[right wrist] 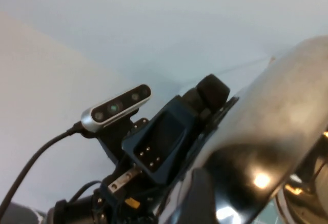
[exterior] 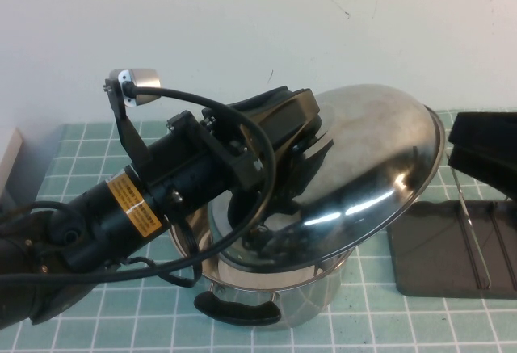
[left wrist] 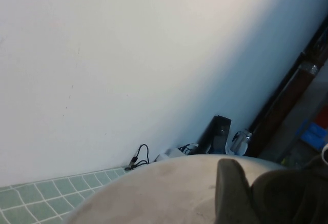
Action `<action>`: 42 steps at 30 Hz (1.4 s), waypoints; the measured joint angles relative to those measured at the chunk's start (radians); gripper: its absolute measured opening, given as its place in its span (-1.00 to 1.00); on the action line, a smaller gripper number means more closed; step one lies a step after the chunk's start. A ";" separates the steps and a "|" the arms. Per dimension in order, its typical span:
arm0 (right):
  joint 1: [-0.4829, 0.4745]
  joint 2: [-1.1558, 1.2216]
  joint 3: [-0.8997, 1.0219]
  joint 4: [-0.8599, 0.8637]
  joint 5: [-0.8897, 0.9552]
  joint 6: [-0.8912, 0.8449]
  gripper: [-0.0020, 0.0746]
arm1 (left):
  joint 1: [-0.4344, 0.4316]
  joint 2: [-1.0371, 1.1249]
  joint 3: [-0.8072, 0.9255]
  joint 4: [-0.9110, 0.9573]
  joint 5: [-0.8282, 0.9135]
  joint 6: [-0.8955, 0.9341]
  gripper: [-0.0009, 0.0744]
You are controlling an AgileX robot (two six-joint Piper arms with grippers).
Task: Put pot lid on rack
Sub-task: Hand over the pot lid, then place the pot lid on the pot rack
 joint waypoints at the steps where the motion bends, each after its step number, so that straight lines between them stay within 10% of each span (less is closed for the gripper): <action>1: 0.014 0.018 -0.010 0.000 0.000 -0.002 0.49 | 0.000 0.000 0.000 0.000 0.000 0.004 -0.13; 10: 0.209 0.204 -0.168 0.000 -0.036 -0.064 0.34 | 0.000 0.000 0.000 0.011 0.000 0.018 -0.13; 18: 0.237 0.227 -0.269 0.016 -0.010 -0.128 -0.70 | 0.000 0.000 0.000 -0.006 0.015 0.050 -0.13; 34: 0.235 0.036 -0.293 -0.193 -0.224 -0.291 -0.72 | 0.134 -0.005 -0.002 0.012 -0.032 0.101 0.33; 42: 0.235 -0.122 -0.293 -0.738 -0.404 0.022 -0.72 | 0.324 -0.006 -0.002 0.268 -0.030 -0.025 -0.69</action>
